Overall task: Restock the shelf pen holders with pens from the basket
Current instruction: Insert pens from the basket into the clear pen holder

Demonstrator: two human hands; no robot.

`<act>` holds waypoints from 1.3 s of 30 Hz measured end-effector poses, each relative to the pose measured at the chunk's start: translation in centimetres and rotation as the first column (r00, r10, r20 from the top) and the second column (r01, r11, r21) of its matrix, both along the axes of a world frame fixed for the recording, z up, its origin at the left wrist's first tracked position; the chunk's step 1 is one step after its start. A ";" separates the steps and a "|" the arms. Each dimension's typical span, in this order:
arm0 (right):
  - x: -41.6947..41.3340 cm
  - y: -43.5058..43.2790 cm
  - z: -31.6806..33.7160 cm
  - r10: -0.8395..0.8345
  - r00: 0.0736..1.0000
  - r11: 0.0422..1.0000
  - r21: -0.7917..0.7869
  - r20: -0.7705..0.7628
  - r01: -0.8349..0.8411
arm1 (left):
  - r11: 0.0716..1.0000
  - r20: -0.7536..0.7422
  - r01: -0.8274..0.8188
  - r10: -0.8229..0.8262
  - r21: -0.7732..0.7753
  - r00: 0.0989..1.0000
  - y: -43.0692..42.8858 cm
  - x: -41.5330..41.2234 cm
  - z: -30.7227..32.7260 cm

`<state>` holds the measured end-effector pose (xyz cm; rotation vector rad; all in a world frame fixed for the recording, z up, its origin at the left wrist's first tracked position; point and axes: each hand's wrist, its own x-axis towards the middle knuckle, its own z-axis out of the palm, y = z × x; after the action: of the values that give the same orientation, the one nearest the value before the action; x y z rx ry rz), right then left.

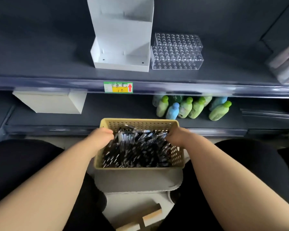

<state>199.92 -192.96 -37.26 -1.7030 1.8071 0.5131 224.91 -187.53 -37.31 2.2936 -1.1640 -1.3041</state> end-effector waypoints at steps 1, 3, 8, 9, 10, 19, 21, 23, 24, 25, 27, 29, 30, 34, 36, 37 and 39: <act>0.0 -0.1 0.2 0.004 1.000 0.999 -0.037 -0.001 -0.004 | 1.000 0.028 -0.024 0.025 -0.006 0.999 0.0 0.0 0.1; 0.1 0.1 0.7 0.013 1.000 0.991 -0.135 -0.025 -0.016 | 0.998 0.140 -0.046 0.051 -0.042 0.989 0.1 -0.3 0.1; 0.6 0.8 2.3 0.186 0.980 0.928 -0.317 -0.068 -0.198 | 0.964 0.473 0.265 -0.228 -0.014 0.851 0.7 -1.5 1.5; 0.8 0.6 2.5 0.224 0.973 0.924 -0.305 -0.049 -0.229 | 0.942 0.507 0.335 -0.294 0.011 0.810 0.7 -1.5 1.8; 1.2 0.2 2.8 0.282 0.957 0.919 -0.271 -0.059 -0.288 | 0.914 0.539 0.405 -0.356 0.030 0.763 0.6 -1.3 2.2; 2.4 -1.8 2.4 0.449 0.877 0.886 -0.042 -0.173 -0.462 | 0.711 0.524 0.701 -0.574 -0.062 0.629 -1.4 -2.6 2.3; 3.0 -1.5 1.2 0.483 0.845 0.865 -0.028 -0.228 -0.502 | 0.704 0.477 0.710 -0.620 -0.011 0.622 -1.5 -3.8 1.3; 3.6 -1.6 -0.2 0.523 0.811 0.840 -0.007 -0.262 -0.543 | 0.668 0.452 0.742 -0.678 0.052 0.579 -1.5 -5.2 0.1; 3.8 -1.8 -0.8 0.529 0.808 0.837 0.005 -0.259 -0.547 | 0.638 0.462 0.765 -0.704 0.081 0.539 -1.5 -5.8 -0.3; 3.9 -1.9 -1.3 0.527 0.811 0.840 0.012 -0.254 -0.542 | 0.610 0.478 0.784 -0.726 0.116 0.494 -1.4 -6.2 -0.6; 3.9 -2.6 -2.0 0.533 0.808 0.835 0.005 -0.249 -0.550 | 0.588 0.506 0.787 -0.745 0.188 0.435 -1.5 -6.9 -1.1; 3.8 -3.1 -2.8 0.570 0.775 0.805 -0.004 -0.272 -0.593 | 0.587 0.530 0.766 -0.750 0.260 0.395 -1.8 -7.4 -1.3; 3.8 -3.2 -3.1 0.598 0.746 0.779 -0.003 -0.292 -0.626 | 0.589 0.535 0.757 -0.753 0.285 0.384 -2.0 -7.7 -1.4; 3.6 -3.0 -3.8 0.709 0.601 0.655 0.031 -0.369 -0.755 | 0.580 0.483 0.712 -0.791 0.396 0.375 -3.1 -8.1 -1.3; 3.3 -2.9 -3.7 0.729 0.569 0.624 0.028 -0.380 -0.781 | 0.581 0.448 0.667 -0.806 0.467 0.387 -3.6 -7.9 -0.9; 3.1 -2.9 -3.6 0.726 0.573 0.626 0.020 -0.380 -0.780 | 0.592 0.434 0.644 -0.802 0.484 0.411 -3.9 -7.7 -0.8; 3.1 -2.7 -2.9 0.703 0.602 0.654 0.010 -0.377 -0.757 | 0.617 0.417 0.616 -0.786 0.490 0.456 -4.2 -7.4 0.0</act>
<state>203.00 -195.64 -40.13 -2.6039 1.2784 1.1072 217.51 -191.70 -37.28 2.6064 -2.5614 -0.9427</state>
